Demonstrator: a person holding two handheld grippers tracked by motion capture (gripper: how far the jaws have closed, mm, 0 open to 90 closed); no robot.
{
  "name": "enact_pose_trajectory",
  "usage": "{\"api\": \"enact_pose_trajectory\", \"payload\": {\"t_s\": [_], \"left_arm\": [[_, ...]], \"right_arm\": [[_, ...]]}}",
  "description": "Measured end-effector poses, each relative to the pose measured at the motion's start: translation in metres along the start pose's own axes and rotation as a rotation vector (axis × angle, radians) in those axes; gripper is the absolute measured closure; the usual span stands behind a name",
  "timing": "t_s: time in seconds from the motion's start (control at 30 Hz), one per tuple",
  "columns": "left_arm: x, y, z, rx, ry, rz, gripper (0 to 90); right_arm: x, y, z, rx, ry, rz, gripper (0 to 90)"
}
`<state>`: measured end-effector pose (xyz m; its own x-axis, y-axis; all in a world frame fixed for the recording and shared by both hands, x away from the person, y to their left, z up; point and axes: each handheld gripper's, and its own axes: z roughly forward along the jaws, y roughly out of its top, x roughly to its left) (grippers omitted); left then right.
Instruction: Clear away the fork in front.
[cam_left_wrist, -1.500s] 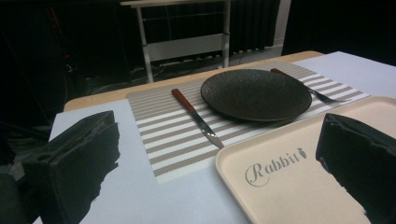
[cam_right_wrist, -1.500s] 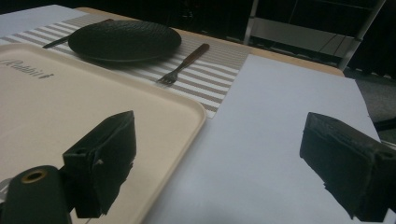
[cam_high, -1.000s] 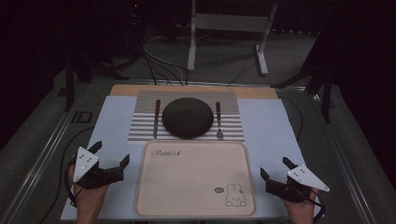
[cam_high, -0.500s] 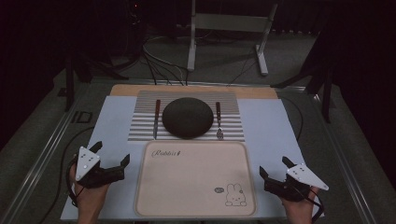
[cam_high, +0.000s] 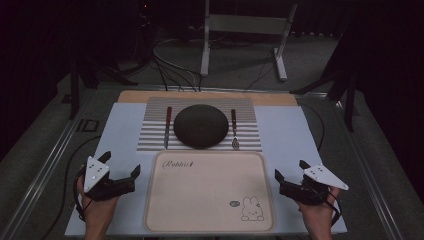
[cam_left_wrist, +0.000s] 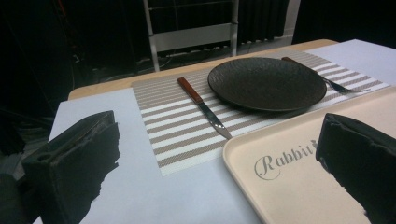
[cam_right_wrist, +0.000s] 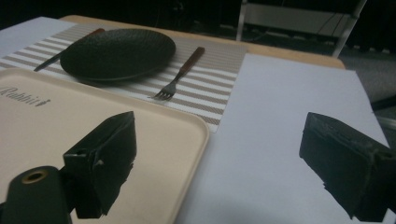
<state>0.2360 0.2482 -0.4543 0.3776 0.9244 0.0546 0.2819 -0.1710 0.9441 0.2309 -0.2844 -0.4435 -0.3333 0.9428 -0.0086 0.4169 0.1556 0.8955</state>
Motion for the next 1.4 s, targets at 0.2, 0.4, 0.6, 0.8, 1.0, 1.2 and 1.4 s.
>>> {"api": "enact_pose_trajectory", "payload": {"t_s": [0.2, 0.4, 0.6, 0.8, 1.0, 1.2, 1.4], "left_arm": [[-0.001, 0.000, 0.000, -0.003, -0.003, 0.002, 0.1], [0.000, 0.000, 0.000, -0.005, 0.001, -0.002, 0.1], [0.000, 0.000, 0.000, -0.002, 0.001, -0.001, 0.1], [0.000, 0.000, 0.000, -0.003, 0.000, -0.001, 0.1], [-0.001, 0.000, 0.001, -0.001, -0.003, 0.001, 0.1], [-0.001, 0.000, 0.001, -0.001, -0.002, 0.003, 0.1], [-0.001, 0.000, 0.001, 0.001, -0.002, 0.005, 0.1]], "right_arm": [[0.003, 0.010, 0.007, 0.023, -0.008, -0.018, 11.0], [0.006, 0.022, 0.017, 0.038, -0.005, -0.025, 11.0], [0.006, 0.032, 0.028, 0.048, -0.010, -0.011, 11.0], [0.006, 0.040, 0.035, 0.056, -0.003, -0.003, 11.1], [0.008, 0.051, 0.045, 0.078, -0.009, -0.004, 11.1], [0.007, 0.059, 0.055, 0.088, -0.008, 0.010, 11.0], [0.006, 0.064, 0.066, 0.113, -0.006, 0.032, 11.0]]}}
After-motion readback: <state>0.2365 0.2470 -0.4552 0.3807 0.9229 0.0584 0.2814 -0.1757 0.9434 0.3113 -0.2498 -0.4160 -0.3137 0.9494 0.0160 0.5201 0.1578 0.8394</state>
